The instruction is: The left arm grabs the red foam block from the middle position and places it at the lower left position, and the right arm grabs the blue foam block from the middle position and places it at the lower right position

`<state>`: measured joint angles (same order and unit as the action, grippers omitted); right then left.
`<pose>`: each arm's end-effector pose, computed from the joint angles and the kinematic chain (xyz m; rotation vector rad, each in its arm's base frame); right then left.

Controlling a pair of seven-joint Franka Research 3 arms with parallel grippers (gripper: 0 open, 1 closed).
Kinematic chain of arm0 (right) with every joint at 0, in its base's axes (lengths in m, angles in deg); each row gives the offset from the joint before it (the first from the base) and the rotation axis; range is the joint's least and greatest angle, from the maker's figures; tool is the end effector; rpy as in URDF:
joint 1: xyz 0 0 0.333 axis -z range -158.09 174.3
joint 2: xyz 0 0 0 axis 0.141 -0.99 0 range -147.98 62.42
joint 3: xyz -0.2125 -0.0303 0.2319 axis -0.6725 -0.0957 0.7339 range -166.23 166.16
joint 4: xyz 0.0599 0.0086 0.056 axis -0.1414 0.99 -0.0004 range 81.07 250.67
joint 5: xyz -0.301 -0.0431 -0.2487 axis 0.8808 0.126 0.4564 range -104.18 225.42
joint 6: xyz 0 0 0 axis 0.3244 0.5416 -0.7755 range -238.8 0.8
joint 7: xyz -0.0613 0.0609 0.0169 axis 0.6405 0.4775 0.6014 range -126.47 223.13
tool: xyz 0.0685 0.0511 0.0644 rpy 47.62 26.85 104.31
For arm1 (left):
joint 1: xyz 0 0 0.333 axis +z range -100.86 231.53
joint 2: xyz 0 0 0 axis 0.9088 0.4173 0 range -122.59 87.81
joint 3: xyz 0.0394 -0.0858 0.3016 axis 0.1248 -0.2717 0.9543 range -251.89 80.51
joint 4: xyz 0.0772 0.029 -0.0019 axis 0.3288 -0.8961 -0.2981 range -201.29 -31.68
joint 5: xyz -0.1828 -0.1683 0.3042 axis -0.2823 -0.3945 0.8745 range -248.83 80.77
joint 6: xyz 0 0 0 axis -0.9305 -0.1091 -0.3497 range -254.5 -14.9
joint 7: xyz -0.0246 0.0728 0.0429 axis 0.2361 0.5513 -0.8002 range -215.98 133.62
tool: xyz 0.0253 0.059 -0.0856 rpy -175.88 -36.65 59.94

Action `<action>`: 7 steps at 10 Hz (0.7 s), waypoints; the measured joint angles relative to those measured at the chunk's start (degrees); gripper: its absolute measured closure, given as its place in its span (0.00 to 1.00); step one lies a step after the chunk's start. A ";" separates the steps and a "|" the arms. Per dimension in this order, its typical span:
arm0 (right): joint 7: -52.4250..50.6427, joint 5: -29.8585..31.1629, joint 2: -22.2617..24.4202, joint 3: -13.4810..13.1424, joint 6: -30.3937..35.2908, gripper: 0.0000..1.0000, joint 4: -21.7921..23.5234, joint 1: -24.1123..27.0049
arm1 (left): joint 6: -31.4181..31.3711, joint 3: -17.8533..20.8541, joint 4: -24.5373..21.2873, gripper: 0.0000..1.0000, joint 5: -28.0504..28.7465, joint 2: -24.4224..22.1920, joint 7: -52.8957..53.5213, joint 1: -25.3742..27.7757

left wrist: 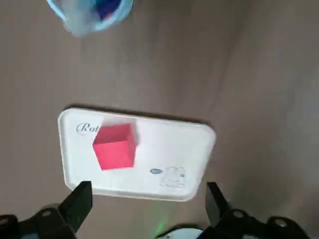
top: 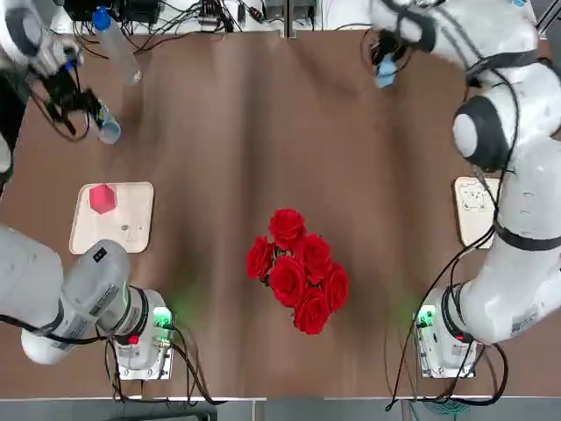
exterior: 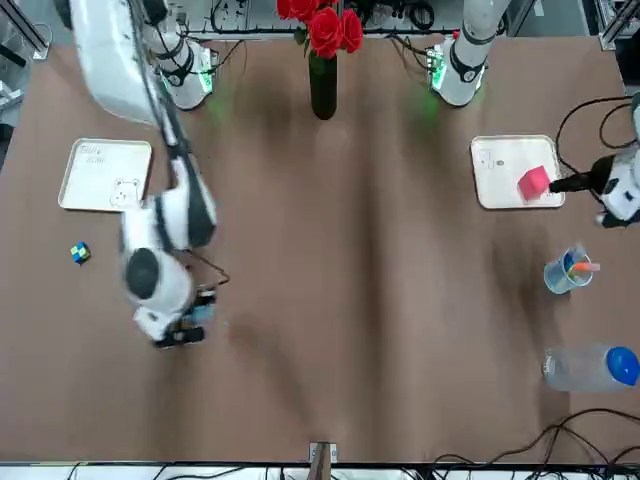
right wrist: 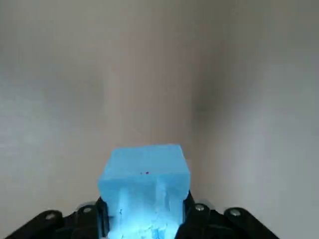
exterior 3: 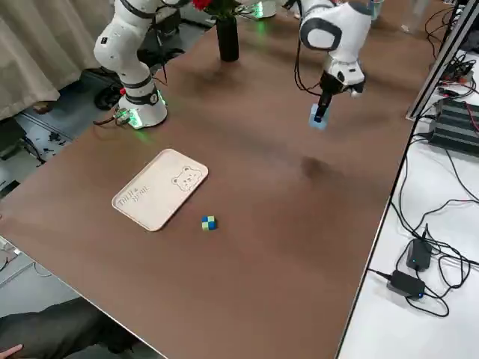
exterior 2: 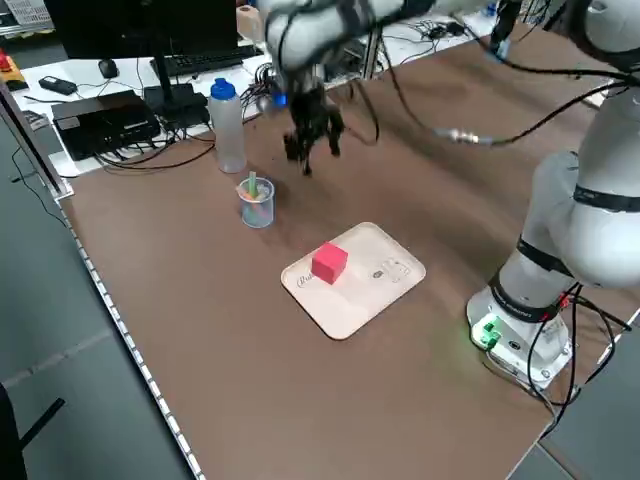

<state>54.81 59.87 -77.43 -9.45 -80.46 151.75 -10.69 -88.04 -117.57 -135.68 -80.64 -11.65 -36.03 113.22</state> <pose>0.6975 0.1402 0.3678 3.0439 0.1078 -0.1177 0.5193 0.1607 0.4209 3.0463 0.2539 -0.4556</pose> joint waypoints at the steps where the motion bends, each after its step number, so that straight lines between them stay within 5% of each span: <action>1: -0.41 0.03 2.90 -1.01 1.96 0.47 -0.08 2.17 | 2.02 -2.74 4.86 0.00 -0.12 0.17 -1.64 -0.04; 4: -3.40 0.07 7.01 -2.86 5.10 0.47 -0.08 9.66 | 2.88 -6.63 13.61 0.00 -0.13 1.83 -2.83 -3.30; 5: -8.07 0.10 7.57 -2.98 6.85 0.47 -0.06 12.69 | 3.66 -5.63 15.55 0.00 -0.22 1.85 -4.20 -6.62; 7: -22.56 0.12 8.52 -3.07 11.92 0.47 0.39 19.63 | 8.04 2.61 20.49 0.00 -0.48 1.66 -6.30 -17.87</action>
<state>32.25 59.99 -68.91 -12.52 -68.54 152.15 8.95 -80.00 -114.96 -115.20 -81.12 -9.99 -42.33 95.35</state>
